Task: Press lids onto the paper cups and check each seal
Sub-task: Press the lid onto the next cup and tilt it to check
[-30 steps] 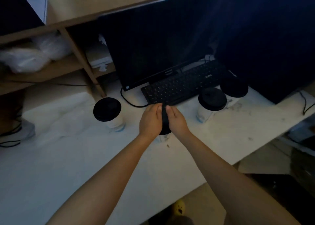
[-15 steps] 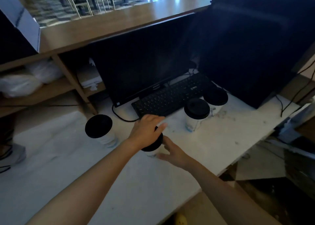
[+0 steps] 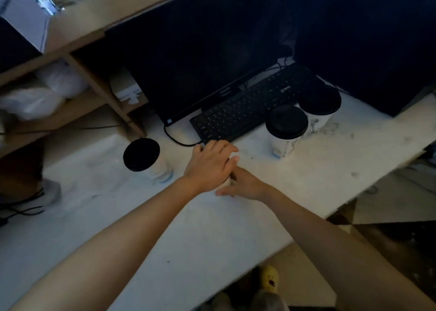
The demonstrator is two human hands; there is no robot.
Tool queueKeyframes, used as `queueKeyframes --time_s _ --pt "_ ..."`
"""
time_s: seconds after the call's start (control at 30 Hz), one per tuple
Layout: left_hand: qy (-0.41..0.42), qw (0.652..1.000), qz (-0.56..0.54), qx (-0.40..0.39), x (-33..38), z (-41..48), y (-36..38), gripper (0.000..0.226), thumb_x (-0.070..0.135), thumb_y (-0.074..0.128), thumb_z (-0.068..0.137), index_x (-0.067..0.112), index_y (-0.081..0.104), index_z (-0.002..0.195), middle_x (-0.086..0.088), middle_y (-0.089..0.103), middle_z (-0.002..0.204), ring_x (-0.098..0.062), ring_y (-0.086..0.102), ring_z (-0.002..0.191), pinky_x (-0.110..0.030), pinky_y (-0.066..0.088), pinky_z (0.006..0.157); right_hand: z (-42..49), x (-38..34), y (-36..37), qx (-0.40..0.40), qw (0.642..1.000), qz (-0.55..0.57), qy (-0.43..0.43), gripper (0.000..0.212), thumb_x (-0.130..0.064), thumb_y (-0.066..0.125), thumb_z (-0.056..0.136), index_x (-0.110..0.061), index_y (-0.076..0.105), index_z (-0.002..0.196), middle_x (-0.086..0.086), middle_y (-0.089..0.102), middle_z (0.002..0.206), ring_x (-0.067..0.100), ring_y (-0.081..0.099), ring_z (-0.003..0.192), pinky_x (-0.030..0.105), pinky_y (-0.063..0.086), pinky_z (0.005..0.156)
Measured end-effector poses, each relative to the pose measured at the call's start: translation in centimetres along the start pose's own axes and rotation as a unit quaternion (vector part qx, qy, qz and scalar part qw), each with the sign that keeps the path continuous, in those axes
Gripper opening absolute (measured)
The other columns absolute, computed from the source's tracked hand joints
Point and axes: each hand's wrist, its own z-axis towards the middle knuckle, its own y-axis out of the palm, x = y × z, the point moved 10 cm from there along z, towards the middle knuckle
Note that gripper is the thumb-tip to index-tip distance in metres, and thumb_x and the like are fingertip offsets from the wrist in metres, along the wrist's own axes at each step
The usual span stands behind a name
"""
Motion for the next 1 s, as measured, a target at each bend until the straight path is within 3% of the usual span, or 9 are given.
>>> queueKeyframes --time_s 0.13,0.2,0.3,0.47,0.6,0.7,0.77,0.9,1.0 --pt "0.047 0.995 -0.082 0.025 0.6 0.4 -1.8 0.053 0.047 0.02 0.093 0.027 0.045 0.137 0.008 0.048 0.14 -0.014 0.038 0.131 -0.037 0.025 0.108 -1.4 0.3 -0.5 0.122 0.99 0.066 -0.017 0.084 -0.022 0.079 0.073 -0.02 0.029 0.141 -0.013 0.044 0.129 0.0 0.042 0.119 0.008 0.035 0.089" --pt "-0.065 0.988 -0.102 0.1 -1.6 0.7 -3.3 0.05 0.045 0.027 0.096 0.021 0.05 0.133 0.0 0.056 0.134 -0.022 0.047 0.126 -0.041 0.035 0.105 -2.2 -0.4 -0.7 0.195 0.973 0.113 -0.045 0.075 -0.016 0.081 0.07 -0.025 0.038 0.131 -0.014 0.049 0.125 -0.011 0.048 0.107 0.002 0.037 0.084" --pt "-0.198 0.976 -0.084 0.043 -3.2 0.2 -1.2 0.046 0.044 0.025 0.098 0.022 0.048 0.132 -0.006 0.054 0.134 -0.027 0.045 0.123 -0.044 0.037 0.096 -3.0 -0.9 0.6 0.256 0.953 0.144 -0.072 0.071 -0.007 0.08 0.07 -0.038 0.04 0.12 -0.022 0.049 0.118 -0.015 0.051 0.105 0.005 0.042 0.089" --pt "-0.105 0.989 -0.097 0.035 -2.5 0.3 -1.2 0.043 0.042 0.026 0.099 0.025 0.057 0.123 -0.002 0.059 0.125 -0.022 0.049 0.116 -0.035 0.04 0.089 -2.8 -0.4 0.0 0.183 0.979 0.072 -0.044 0.07 -0.007 0.074 0.077 -0.011 0.033 0.134 -0.007 0.043 0.121 0.013 0.048 0.117 0.013 0.042 0.087" --pt "-0.036 0.995 -0.088 0.014 -1.5 0.5 -1.2 0.044 0.046 0.025 0.098 0.028 0.056 0.124 0.002 0.059 0.126 -0.019 0.048 0.12 -0.038 0.035 0.098 -1.4 -1.1 0.1 0.068 0.996 0.045 -0.047 0.088 -0.012 0.075 0.077 -0.017 0.018 0.145 -0.013 0.035 0.134 -0.002 0.033 0.123 -0.009 0.027 0.082" --pt "-0.151 0.982 -0.09 0.067 -3.8 0.6 -2.7 0.05 0.053 0.026 0.095 0.025 0.053 0.127 -0.001 0.055 0.131 -0.023 0.043 0.125 -0.045 0.03 0.103 -1.1 -1.0 0.1 0.101 0.99 0.085 -0.049 0.081 -0.006 0.076 0.075 -0.022 0.028 0.138 -0.013 0.042 0.13 -0.013 0.042 0.113 -0.006 0.033 0.083" --pt "-0.219 0.97 -0.104 0.028 -4.6 0.5 -1.6 0.057 0.059 0.028 0.092 0.024 0.044 0.135 -0.004 0.047 0.139 -0.026 0.036 0.13 -0.049 0.03 0.103 -0.9 -0.7 -0.1 0.144 0.983 0.1 -0.061 0.075 -0.003 0.078 0.071 -0.026 0.034 0.128 -0.018 0.047 0.121 -0.024 0.045 0.105 -0.003 0.035 0.085" --pt "-0.21 0.975 -0.058 0.035 -3.6 0.3 -0.7 0.048 0.05 0.033 0.092 0.024 0.042 0.132 -0.001 0.047 0.133 -0.022 0.038 0.125 -0.043 0.035 0.09 -0.3 0.0 0.1 0.165 0.98 0.095 -0.059 0.076 -0.012 0.082 0.069 -0.023 0.037 0.129 -0.012 0.05 0.122 -0.019 0.046 0.107 0.005 0.038 0.09" --pt "-0.214 0.975 -0.052 0.039 -3.9 0.5 -0.6 0.042 0.045 0.035 0.092 0.023 0.046 0.126 0.002 0.048 0.129 -0.02 0.04 0.12 -0.039 0.034 0.083 0.2 0.3 0.5 0.146 0.983 0.095 -0.057 0.076 -0.009 0.08 0.071 -0.04 0.034 0.123 -0.019 0.049 0.121 -0.019 0.046 0.11 0.006 0.038 0.091"
